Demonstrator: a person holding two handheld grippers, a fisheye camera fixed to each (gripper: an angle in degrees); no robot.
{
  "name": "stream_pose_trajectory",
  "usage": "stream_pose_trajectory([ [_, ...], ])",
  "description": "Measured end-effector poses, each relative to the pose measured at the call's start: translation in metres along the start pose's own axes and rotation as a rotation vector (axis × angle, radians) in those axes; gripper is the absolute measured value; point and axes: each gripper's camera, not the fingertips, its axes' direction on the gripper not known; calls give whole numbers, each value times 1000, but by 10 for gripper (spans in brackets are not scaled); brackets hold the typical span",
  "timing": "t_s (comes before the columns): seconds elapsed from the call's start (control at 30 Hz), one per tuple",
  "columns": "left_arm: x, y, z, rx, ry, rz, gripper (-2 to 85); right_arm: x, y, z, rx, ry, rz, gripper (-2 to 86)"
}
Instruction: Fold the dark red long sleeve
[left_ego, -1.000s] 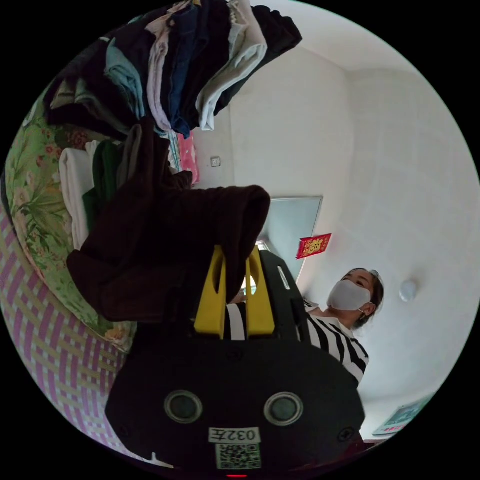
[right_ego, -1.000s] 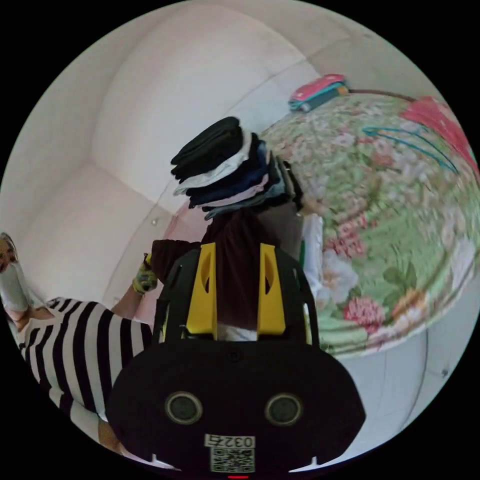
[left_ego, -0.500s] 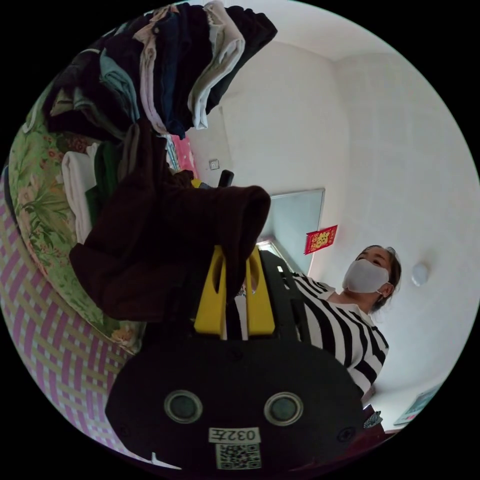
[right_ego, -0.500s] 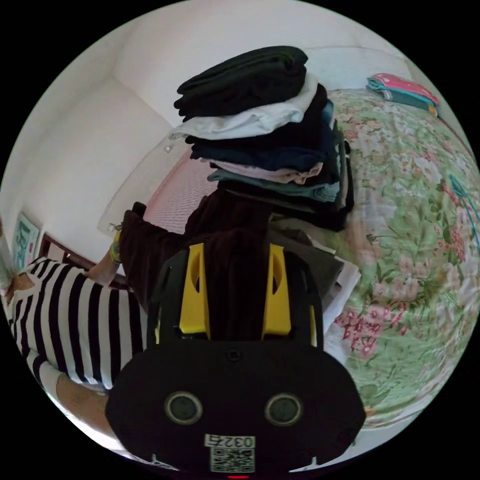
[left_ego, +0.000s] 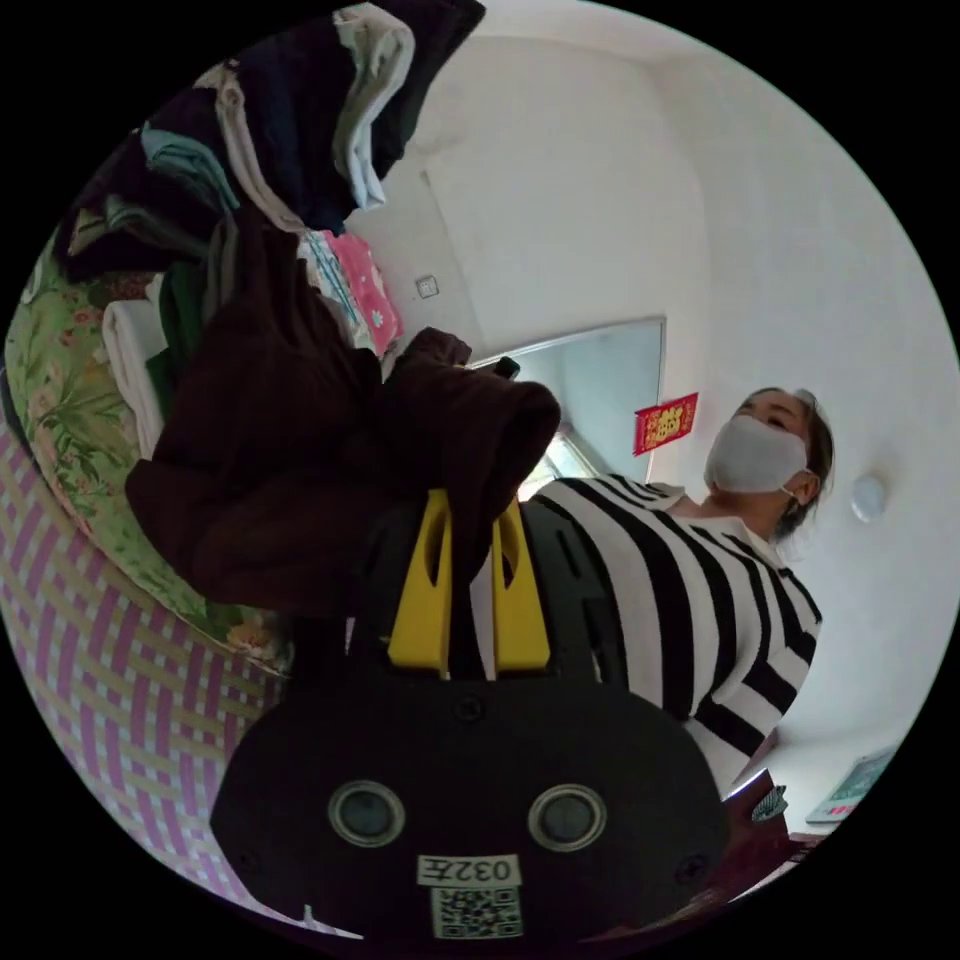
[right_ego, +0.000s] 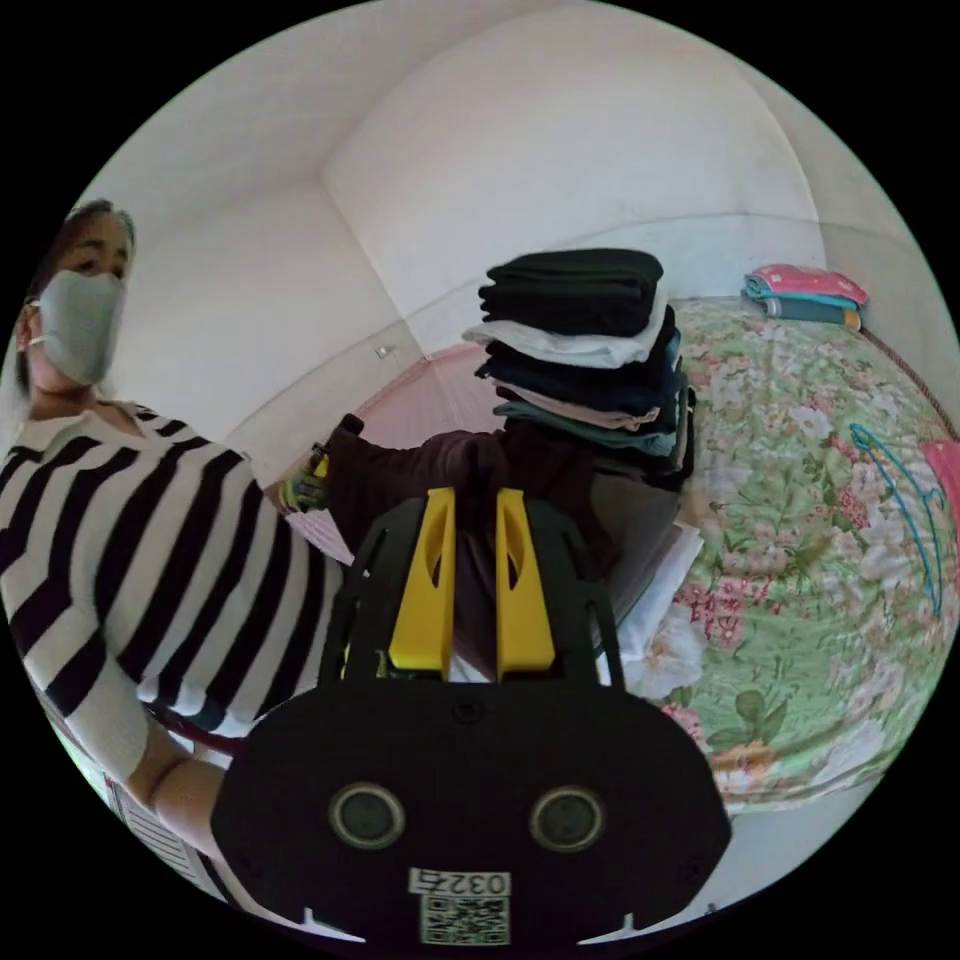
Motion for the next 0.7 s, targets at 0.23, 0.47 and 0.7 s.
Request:
stream_pose_trajectory([
  [0.23,11,-98,-56,19,-15,-37,18,47,-28,-57,40,-115,150,64],
  [0.47,-109,-169,-127,148,-51,-310,35,192,-32,6,2,-177,689,97],
  [0.7,-67,-57,-188,370,-1,-268,81,153,55,-82,328,-182,762,107],
])
